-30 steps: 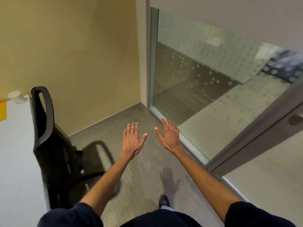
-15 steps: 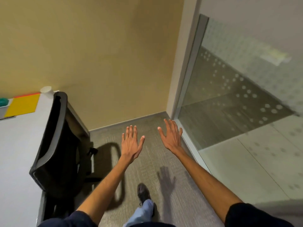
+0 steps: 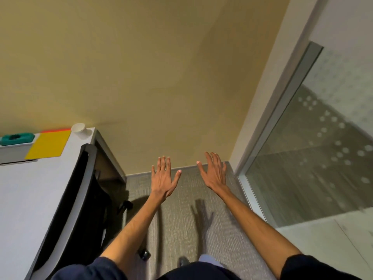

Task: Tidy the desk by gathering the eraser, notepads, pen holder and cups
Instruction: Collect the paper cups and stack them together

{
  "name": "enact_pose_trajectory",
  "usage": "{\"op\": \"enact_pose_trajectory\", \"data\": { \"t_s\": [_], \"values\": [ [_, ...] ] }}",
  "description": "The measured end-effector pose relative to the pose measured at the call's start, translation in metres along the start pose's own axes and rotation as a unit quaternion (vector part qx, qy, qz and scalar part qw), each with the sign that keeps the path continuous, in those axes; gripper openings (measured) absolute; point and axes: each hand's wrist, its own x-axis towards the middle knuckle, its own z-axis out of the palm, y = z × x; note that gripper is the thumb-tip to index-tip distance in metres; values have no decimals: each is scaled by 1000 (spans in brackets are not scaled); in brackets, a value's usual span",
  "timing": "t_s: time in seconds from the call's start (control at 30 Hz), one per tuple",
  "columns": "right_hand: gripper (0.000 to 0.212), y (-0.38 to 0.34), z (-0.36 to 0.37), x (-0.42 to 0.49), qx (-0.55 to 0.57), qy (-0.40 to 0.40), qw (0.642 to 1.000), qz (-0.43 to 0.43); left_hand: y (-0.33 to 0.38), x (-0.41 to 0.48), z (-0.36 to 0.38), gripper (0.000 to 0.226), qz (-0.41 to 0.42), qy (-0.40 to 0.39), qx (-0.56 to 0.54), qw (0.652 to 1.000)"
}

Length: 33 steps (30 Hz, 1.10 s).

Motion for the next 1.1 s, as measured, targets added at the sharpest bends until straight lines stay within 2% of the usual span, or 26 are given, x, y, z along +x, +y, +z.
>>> {"op": "enact_pose_trajectory", "data": {
  "t_s": [0.33, 0.6, 0.9, 1.1],
  "values": [
    [64, -48, 24, 121, -14, -55, 996, -68, -38, 85, -12, 84, -86, 7, 1, 996],
    [65, -93, 38, 229, -40, -111, 978, -173, -56, 164, -29, 84, -172, 45, -8, 984],
    [65, -159, 60, 304, -46, -168, 948, -265, -92, 197, -42, 84, -283, 96, -22, 954],
    [65, -207, 94, 333, -45, -216, 930, -293, -136, 210, -51, 85, -348, 107, -33, 931]
  ]
}}
